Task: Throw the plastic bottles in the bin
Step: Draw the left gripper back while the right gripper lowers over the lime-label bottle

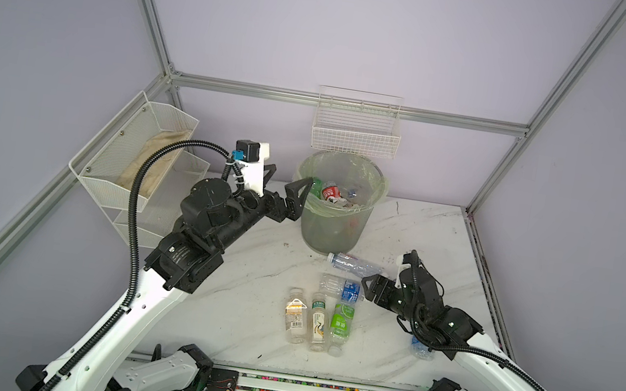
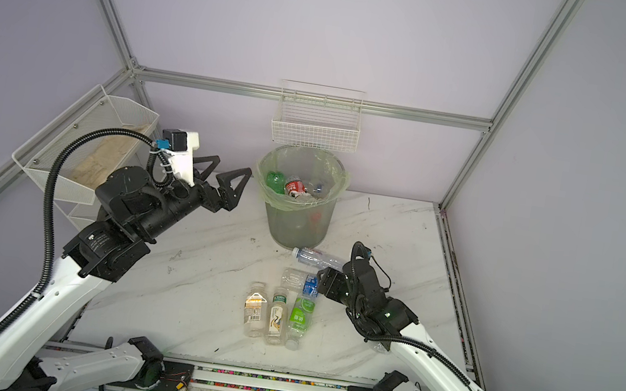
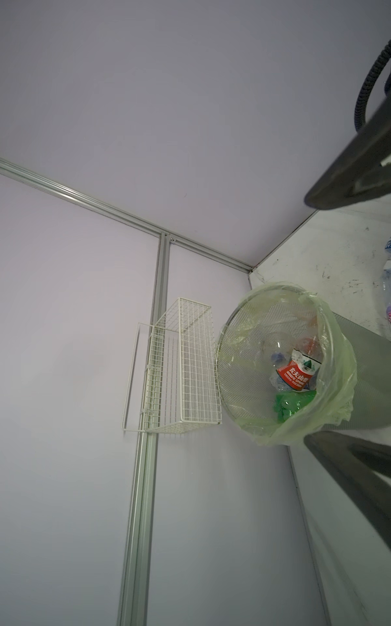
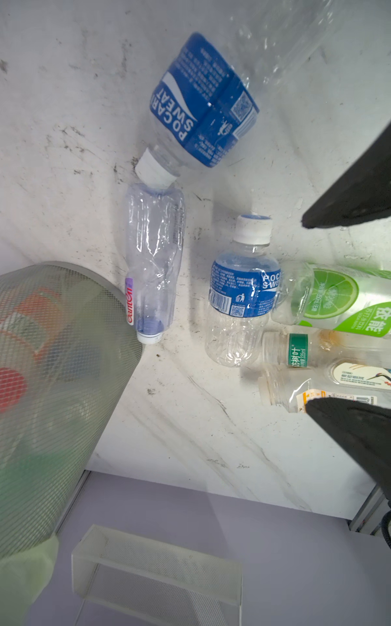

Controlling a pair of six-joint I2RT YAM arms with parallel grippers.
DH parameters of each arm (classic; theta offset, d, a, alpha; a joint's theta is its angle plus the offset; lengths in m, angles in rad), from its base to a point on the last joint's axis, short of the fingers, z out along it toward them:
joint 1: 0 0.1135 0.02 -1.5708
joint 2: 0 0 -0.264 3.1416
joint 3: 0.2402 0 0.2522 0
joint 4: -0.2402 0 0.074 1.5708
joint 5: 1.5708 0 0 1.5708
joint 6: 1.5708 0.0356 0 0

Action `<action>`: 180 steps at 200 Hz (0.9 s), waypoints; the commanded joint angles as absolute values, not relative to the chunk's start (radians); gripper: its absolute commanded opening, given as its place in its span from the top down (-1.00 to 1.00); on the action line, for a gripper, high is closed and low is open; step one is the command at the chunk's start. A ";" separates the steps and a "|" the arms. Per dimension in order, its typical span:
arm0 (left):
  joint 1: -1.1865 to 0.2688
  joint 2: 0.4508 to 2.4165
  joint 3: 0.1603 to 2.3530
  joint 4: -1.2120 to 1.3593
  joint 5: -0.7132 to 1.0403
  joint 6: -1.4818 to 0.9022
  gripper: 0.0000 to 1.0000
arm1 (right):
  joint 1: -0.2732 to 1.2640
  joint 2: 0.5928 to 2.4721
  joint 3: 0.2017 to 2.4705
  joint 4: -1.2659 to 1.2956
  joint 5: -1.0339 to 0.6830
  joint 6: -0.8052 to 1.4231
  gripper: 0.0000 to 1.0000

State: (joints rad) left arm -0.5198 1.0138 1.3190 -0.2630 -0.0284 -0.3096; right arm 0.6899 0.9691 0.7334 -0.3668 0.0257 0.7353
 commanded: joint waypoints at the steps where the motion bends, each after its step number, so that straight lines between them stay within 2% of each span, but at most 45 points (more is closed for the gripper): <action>1: -0.525 0.958 1.198 -0.259 -0.081 -0.285 -0.99 | 0.690 0.992 0.698 -0.319 -0.004 0.760 -0.58; 33: -0.525 0.873 1.071 -0.317 -0.124 -0.291 -0.99 | 0.721 1.036 0.640 -0.251 -0.033 0.806 -0.52; 105: -0.526 0.685 0.905 -0.499 -0.205 -0.279 -0.99 | 0.927 1.231 0.622 -0.142 0.031 0.904 -0.51; 144: -0.525 0.565 0.851 -0.614 -0.241 -0.254 -0.99 | 1.020 1.400 0.710 -0.243 0.135 0.947 -0.47; 180: -0.525 0.463 0.834 -0.733 -0.289 -0.235 -0.99 | 1.047 1.457 0.729 -0.250 0.164 0.987 -0.45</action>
State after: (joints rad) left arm -0.5198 0.5182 0.8772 -0.6456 -0.2394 -0.2680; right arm 1.0309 1.4361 0.7055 -0.2070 0.1024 0.9291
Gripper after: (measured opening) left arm 0.996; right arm 0.728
